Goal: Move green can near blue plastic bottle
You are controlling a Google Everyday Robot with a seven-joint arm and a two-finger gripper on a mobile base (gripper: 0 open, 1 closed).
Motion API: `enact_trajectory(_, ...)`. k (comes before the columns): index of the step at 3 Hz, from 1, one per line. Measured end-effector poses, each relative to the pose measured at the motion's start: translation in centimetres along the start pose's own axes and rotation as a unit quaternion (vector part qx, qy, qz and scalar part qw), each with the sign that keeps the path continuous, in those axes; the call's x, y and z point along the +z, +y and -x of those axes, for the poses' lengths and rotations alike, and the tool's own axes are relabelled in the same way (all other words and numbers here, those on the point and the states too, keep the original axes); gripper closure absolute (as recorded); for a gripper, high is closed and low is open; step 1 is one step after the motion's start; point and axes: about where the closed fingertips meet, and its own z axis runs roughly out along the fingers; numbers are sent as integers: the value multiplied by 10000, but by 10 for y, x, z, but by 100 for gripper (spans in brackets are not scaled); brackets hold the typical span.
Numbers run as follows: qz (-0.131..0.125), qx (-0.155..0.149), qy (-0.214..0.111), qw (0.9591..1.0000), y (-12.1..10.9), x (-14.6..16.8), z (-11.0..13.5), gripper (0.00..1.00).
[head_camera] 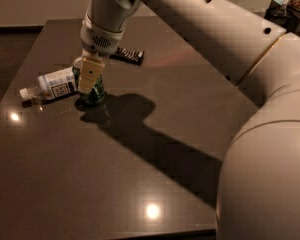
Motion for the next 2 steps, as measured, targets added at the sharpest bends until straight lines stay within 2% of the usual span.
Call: enact_trajectory(2, 5, -8, -1, 10000, 0, 1, 1, 0)
